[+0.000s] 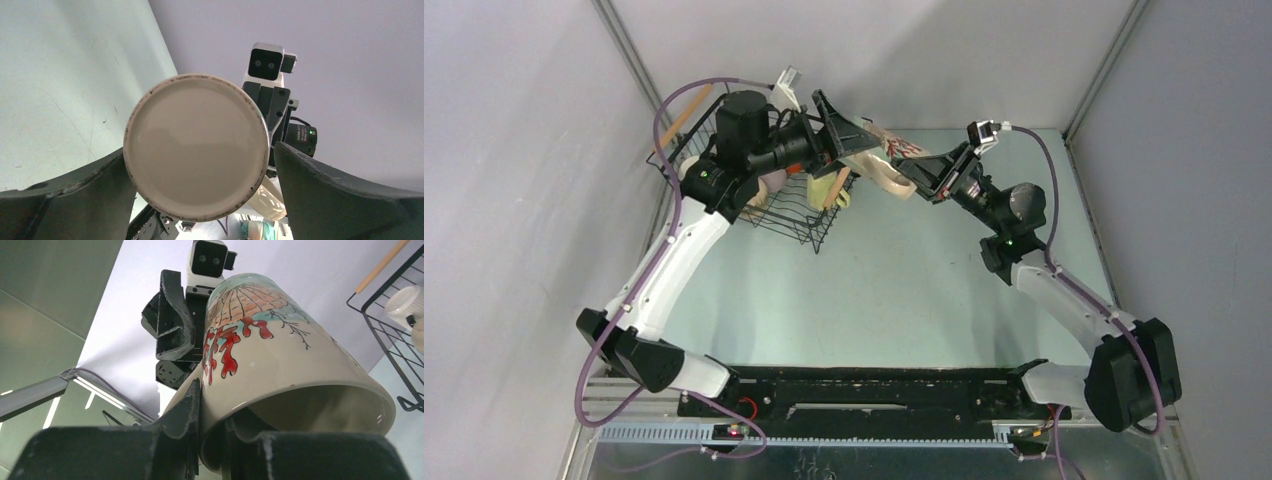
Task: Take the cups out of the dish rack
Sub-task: Place the cup at the center of the board.
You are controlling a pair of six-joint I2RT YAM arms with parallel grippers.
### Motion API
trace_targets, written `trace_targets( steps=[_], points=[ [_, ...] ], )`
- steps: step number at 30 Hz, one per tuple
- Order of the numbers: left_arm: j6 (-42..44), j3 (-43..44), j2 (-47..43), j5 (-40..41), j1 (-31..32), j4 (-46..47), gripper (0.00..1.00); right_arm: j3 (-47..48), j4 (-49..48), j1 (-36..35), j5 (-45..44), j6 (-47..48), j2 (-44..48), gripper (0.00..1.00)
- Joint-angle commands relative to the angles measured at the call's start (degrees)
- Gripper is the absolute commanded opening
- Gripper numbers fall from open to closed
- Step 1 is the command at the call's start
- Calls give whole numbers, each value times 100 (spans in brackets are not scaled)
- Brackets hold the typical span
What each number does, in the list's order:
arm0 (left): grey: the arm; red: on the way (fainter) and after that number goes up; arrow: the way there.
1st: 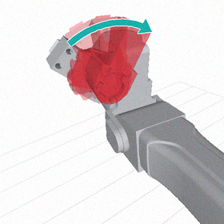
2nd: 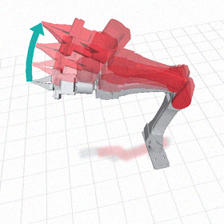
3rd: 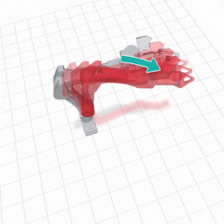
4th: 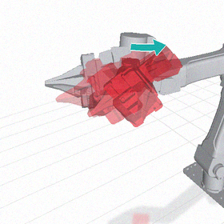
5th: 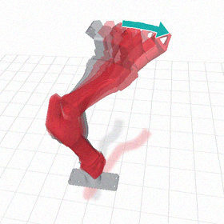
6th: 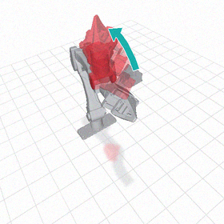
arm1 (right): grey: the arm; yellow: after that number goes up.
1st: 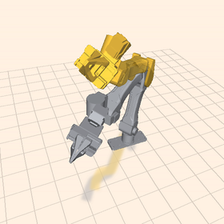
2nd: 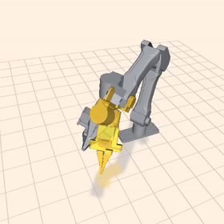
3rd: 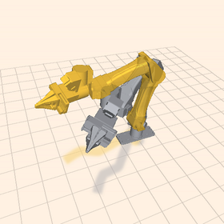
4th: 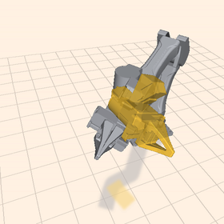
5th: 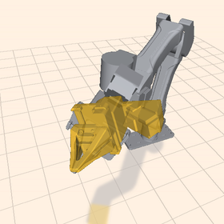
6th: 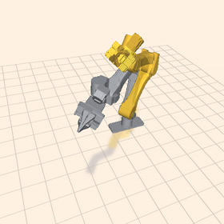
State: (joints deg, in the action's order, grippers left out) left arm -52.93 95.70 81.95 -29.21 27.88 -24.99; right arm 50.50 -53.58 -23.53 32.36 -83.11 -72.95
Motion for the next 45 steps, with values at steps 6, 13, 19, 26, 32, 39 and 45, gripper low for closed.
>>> trace_targets(
  steps=[6, 13, 19, 26, 32, 39, 45],
  points=[
    [37, -155, -388, -132, 20, 679, 100, 119, 661, 389, -148, 622, 973, 0],
    [288, -326, -520, -151, -117, 463, 100, 118, 1504, 885, 98, 901, 1443, 0],
    [1128, -402, -840, 177, -138, -393, 100, 331, 3522, 1872, 754, 1819, 1834, 0],
    [1833, -1091, -1354, 656, 203, -893, 100, 1702, 7240, 2576, 229, 3940, 1398, 0],
    [2456, -1580, -1669, 1649, 1247, -1369, 100, 3164, 9268, 2224, -1354, 5040, 264, 0],
    [2584, -2229, -1978, 2136, 1943, -1402, 100, 5249, 10842, 1600, -3184, 5845, -1759, 0],
    [2582, -2558, -2288, 2355, 2203, -1476, 100, 6374, 11482, 1625, -3692, 6158, -3242, 0]
  ],
)
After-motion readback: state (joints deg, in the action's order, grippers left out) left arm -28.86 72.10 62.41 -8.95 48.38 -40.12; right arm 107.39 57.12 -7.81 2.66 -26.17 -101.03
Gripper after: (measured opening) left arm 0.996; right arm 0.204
